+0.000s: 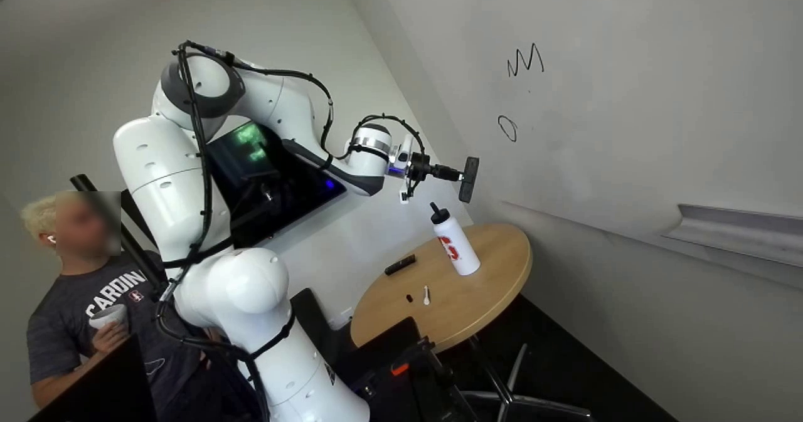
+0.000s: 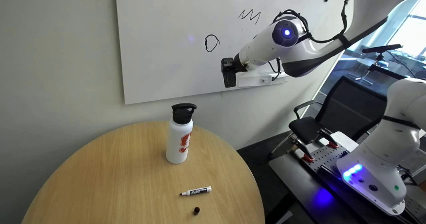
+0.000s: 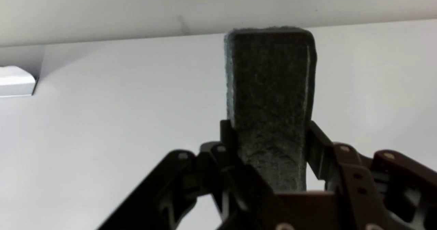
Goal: Put the lid on the bottle and then erase the circle on the whiteboard using the duster
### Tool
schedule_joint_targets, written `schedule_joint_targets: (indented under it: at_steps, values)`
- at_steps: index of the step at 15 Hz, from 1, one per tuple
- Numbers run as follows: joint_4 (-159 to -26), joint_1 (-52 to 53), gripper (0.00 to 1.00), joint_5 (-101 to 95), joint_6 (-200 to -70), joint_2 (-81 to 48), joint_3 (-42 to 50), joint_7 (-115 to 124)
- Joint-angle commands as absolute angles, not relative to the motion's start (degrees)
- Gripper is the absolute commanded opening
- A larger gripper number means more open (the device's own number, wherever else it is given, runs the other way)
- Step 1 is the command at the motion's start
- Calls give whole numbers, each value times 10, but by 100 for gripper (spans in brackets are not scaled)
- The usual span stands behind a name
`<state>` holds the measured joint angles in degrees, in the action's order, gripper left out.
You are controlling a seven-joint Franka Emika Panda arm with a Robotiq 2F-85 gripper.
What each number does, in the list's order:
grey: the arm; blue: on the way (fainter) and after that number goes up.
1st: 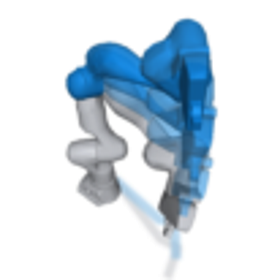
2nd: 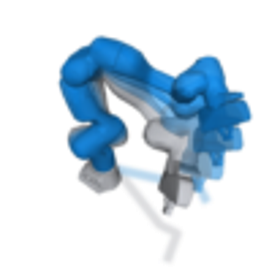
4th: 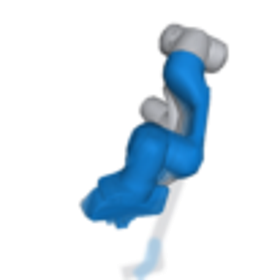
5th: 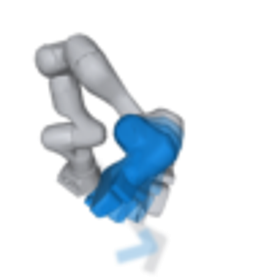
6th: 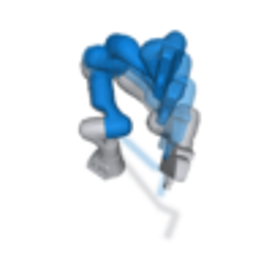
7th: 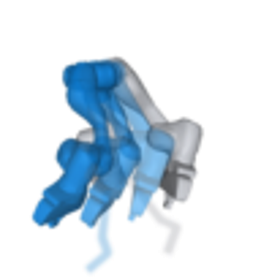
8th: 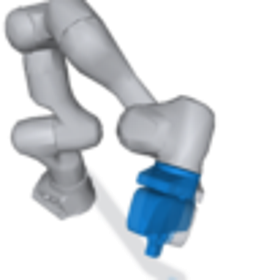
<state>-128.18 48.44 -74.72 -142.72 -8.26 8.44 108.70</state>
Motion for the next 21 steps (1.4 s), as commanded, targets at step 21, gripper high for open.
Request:
schedule_joint_targets:
  at_steps: [21]
  values:
    - [-1266, 239, 27, -1142, -1209, -108, -153, 1339]
